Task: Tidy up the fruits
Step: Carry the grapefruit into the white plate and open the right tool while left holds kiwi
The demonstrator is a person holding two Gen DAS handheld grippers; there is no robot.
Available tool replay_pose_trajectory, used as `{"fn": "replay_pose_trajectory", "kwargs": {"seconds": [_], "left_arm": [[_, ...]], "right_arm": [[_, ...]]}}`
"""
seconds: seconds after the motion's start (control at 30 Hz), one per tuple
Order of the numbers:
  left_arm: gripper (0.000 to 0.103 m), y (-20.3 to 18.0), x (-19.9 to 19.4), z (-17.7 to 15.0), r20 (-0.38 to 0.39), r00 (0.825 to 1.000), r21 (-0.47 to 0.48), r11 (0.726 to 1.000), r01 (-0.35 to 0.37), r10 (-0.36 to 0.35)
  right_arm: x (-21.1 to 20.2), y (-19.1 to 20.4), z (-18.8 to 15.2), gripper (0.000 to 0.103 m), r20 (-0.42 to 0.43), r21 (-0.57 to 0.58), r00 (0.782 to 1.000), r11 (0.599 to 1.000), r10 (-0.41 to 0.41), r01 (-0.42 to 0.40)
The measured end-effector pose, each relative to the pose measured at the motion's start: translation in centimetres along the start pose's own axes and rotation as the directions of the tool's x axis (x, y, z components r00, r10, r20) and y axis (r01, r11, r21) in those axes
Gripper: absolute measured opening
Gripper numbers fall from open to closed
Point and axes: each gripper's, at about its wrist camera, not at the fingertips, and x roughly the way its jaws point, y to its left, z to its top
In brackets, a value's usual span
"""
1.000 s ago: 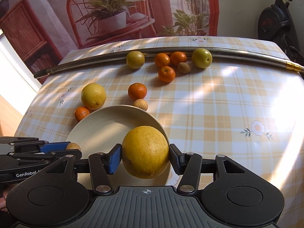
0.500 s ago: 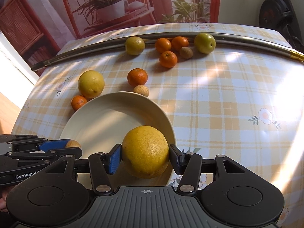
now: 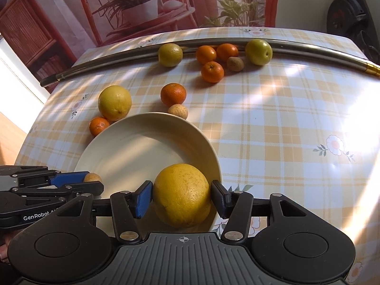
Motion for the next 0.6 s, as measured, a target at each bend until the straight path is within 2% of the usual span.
{"fn": "replay_pose_trajectory", "kwargs": {"seconds": [0.37,0.6], "left_arm": [[0.028,0.2,-0.6,0.1,0.021,1.0,-0.009,1.0,-0.016,0.016],[0.033,0.7,-1.6,0.4,0.085,0.996,-0.03,1.0,0.001,0.002]], "right_arm": [[-1.2,-0.5,0.8,0.05,0.065,0.0,0.998,1.0,-0.01,0.01],[-2.3,-1.8,1.5,0.05,0.116,0.026,0.993,0.999,-0.037,0.034]]}}
